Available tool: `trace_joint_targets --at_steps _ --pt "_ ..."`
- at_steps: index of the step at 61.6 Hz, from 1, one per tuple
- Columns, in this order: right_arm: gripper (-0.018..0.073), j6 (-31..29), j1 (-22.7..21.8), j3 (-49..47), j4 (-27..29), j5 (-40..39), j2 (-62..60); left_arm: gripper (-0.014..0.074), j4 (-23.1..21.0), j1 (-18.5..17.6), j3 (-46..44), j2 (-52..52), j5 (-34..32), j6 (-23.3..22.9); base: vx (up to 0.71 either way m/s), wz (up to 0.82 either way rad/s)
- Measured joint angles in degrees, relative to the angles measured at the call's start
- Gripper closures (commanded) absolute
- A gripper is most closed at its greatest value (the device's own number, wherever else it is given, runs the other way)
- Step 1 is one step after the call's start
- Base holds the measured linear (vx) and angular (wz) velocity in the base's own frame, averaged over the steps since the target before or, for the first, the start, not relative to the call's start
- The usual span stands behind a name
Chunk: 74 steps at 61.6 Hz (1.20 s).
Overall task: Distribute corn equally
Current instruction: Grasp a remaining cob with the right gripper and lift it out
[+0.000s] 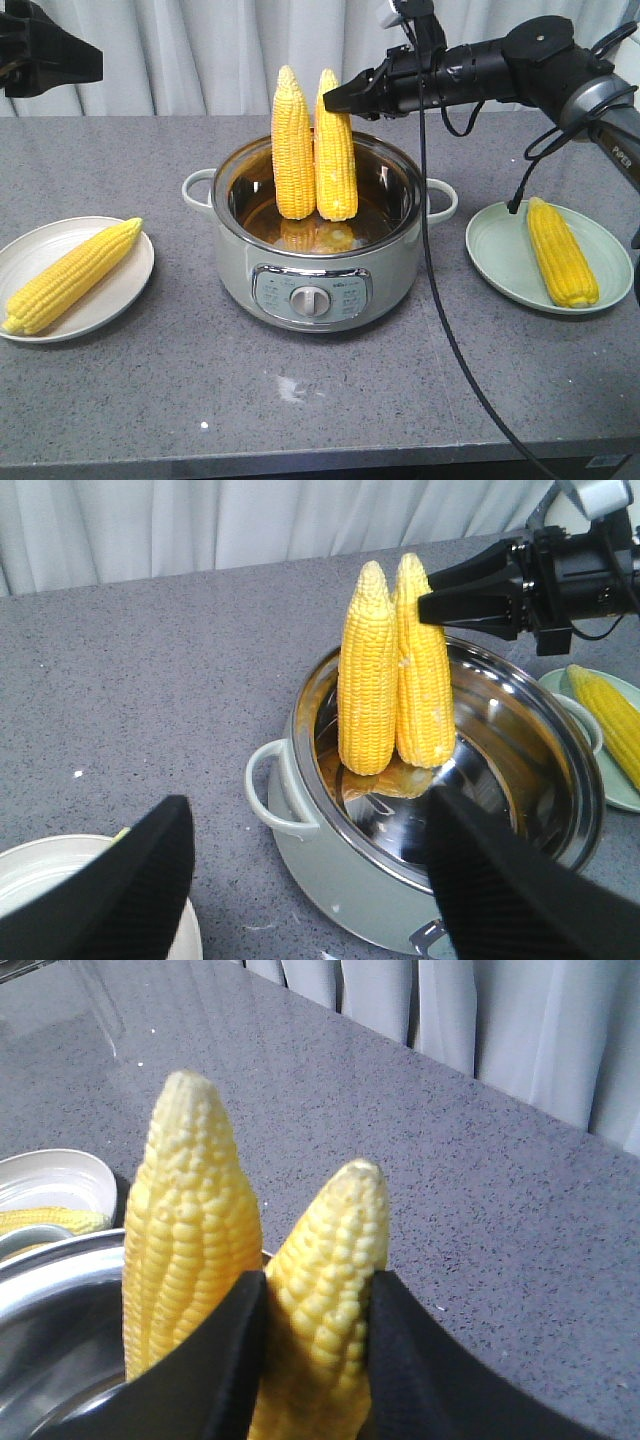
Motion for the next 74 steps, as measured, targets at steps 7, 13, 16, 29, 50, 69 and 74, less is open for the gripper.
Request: trace_joint_targets --at_steps 7,13,16,29,50,69,74 --pt "0.0568 -0.1 0.0 0.0 0.1 -1.4 -1.3 0.0115 0.0 0.0 0.0 0.0 0.0 0.0 0.0 0.0" --pt "0.0568 -0.1 0.0 0.0 0.3 -2.0 -2.1 0.0115 0.0 0.0 0.0 0.0 0.0 0.0 0.0 0.0" --pt "0.0568 -0.1 0.0 0.0 0.4 -2.0 -2.2 0.0115 0.0 0.0 0.0 0.0 0.0 0.0 0.0 0.0" --pt "0.0568 -0.1 0.0 0.0 0.4 -2.1 -2.3 0.0115 0.0 0.0 0.0 0.0 0.0 0.0 0.0 0.0" --pt "0.0565 -0.1 0.0 0.0 0.2 -4.2 -4.8 0.0115 0.0 0.0 0.0 0.0 0.0 0.0 0.0 0.0" --pt "0.0564 2.1 -0.1 0.0 -4.0 -3.8 -12.7 0.0115 0.0 0.0 0.0 0.0 0.0 0.1 0.0 0.0" --pt "0.0564 5.0 -0.1 0.0 -6.8 -3.1 -15.6 0.0115 0.0 0.0 0.0 0.0 0.0 0.1 0.0 0.0"
